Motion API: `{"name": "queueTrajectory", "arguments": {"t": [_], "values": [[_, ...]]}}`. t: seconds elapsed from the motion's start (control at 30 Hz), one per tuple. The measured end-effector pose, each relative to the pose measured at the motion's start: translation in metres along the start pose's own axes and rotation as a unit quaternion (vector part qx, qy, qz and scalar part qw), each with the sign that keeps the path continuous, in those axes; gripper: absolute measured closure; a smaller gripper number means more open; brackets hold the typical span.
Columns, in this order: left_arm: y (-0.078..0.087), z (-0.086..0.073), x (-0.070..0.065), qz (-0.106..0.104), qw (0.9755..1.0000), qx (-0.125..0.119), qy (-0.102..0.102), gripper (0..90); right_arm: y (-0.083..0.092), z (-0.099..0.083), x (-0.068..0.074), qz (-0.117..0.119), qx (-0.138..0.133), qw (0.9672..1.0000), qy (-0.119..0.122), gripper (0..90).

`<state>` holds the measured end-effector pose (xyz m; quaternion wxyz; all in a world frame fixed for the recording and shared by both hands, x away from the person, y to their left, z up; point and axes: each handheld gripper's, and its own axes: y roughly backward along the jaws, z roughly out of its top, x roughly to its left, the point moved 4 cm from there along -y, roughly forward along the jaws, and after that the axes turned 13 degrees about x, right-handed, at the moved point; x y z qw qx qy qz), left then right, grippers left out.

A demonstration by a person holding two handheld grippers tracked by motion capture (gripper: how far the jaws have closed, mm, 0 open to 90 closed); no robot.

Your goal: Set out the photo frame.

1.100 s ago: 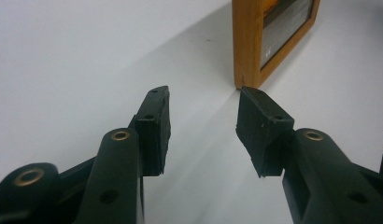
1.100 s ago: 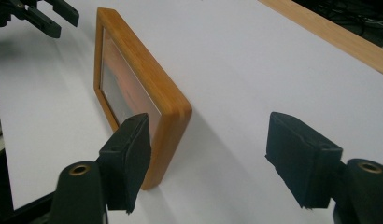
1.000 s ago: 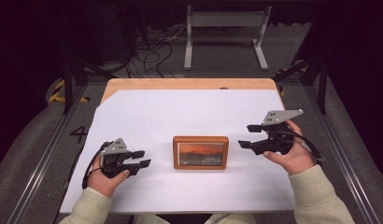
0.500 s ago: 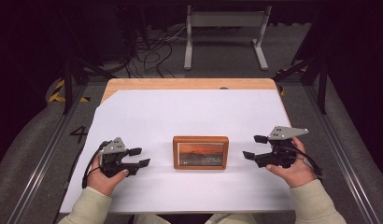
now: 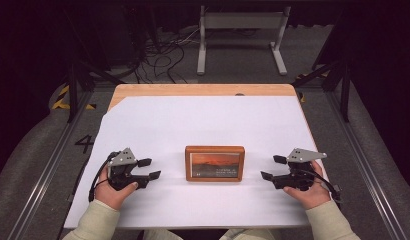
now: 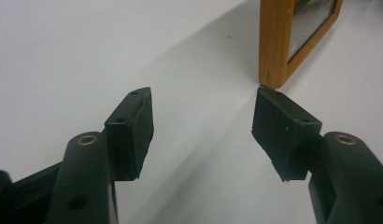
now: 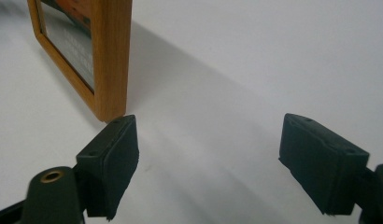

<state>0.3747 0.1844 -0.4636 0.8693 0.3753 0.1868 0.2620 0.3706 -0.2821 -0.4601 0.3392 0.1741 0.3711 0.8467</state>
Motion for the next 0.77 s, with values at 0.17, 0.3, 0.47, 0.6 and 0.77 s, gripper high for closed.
{"name": "queueTrajectory", "arguments": {"t": [0.17,0.3,0.47,0.6,0.77], "values": [[-0.003,-0.002,0.002,0.001,1.0000,0.005,-0.001,38.8,-0.010,-0.008,0.000,0.005,0.009,0.9999,-0.006,19.8],[-0.004,-0.002,0.001,0.002,1.0000,0.008,-0.005,38.5,-0.018,-0.012,0.003,0.000,0.022,0.9998,-0.002,19.7],[-0.005,-0.002,0.001,0.004,0.9999,0.011,-0.005,38.2,-0.018,-0.011,0.004,-0.007,0.025,0.9997,0.002,19.0],[-0.006,-0.002,0.002,0.004,0.9999,0.014,-0.004,37.8,-0.017,-0.011,0.004,-0.010,0.026,0.9996,0.000,19.0],[-0.007,-0.002,0.002,0.005,0.9999,0.016,0.000,36.1,-0.014,-0.008,0.005,-0.014,0.018,0.9997,-0.001,19.0]]}}
